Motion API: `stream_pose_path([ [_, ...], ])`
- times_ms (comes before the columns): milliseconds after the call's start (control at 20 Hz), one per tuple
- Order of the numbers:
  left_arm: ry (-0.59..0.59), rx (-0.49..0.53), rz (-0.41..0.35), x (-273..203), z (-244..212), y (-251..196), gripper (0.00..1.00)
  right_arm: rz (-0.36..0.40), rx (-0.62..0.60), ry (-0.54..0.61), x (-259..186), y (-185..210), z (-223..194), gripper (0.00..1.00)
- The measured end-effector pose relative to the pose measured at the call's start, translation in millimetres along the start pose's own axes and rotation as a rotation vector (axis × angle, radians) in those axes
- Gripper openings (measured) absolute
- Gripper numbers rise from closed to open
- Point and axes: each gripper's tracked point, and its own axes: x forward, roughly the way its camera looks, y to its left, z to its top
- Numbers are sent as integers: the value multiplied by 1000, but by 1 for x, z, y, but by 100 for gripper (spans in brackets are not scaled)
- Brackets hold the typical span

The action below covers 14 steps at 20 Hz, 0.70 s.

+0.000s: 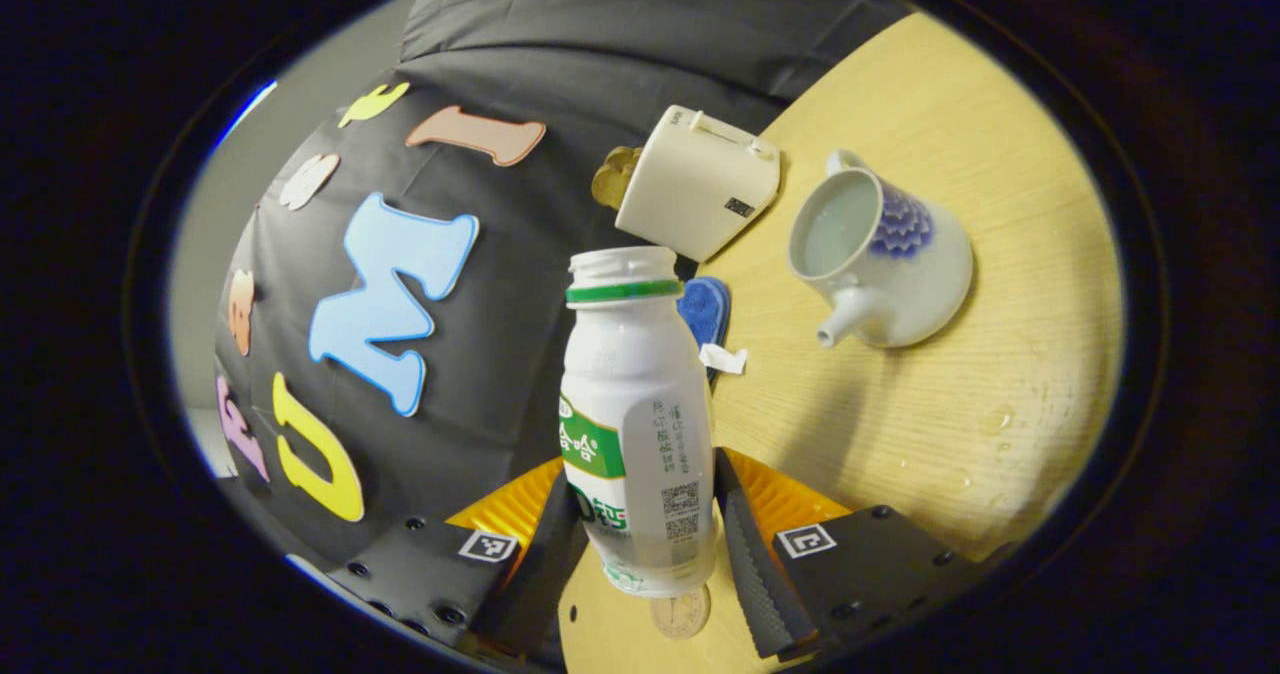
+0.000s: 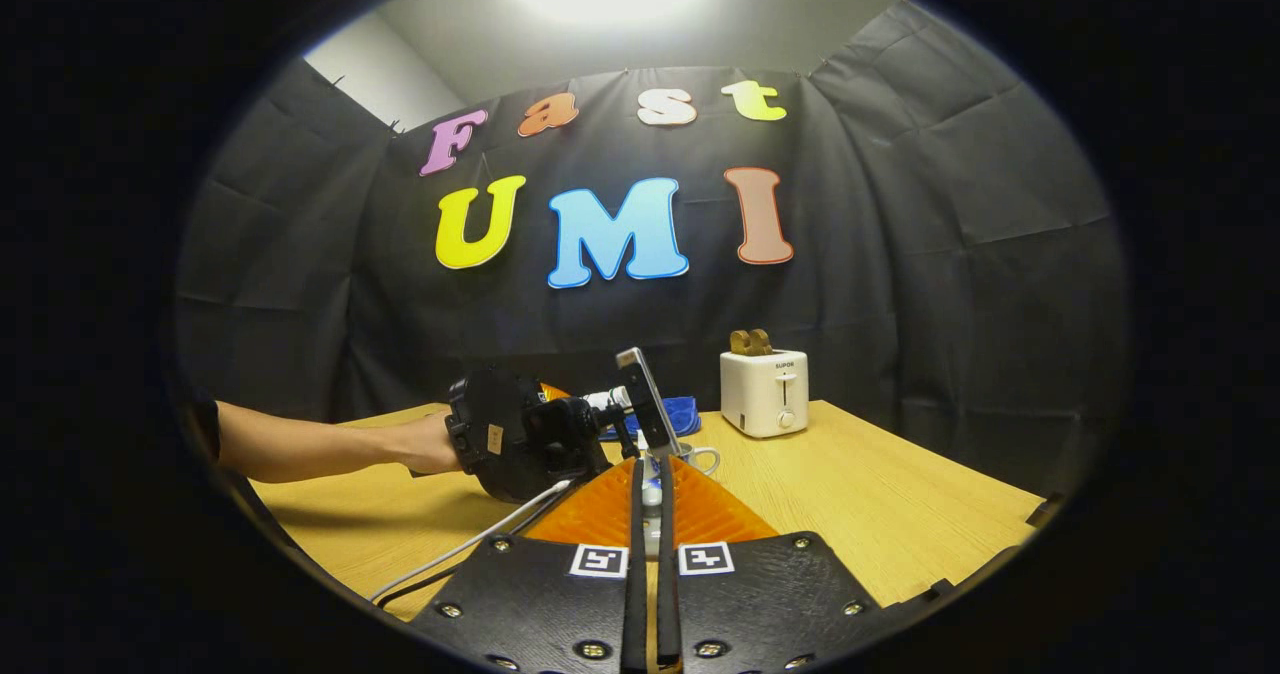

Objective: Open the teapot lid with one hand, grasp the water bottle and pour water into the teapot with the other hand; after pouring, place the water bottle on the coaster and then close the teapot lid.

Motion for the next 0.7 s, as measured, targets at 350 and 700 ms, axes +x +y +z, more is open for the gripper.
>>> stream_pose_path([
  [350,10,163,-10,-1,6,-6,84,6,1,2,1,0,-2,4],
  [700,0,261,-4,-2,12,-5,84,4,-1,1,2,-1,-1,4],
])
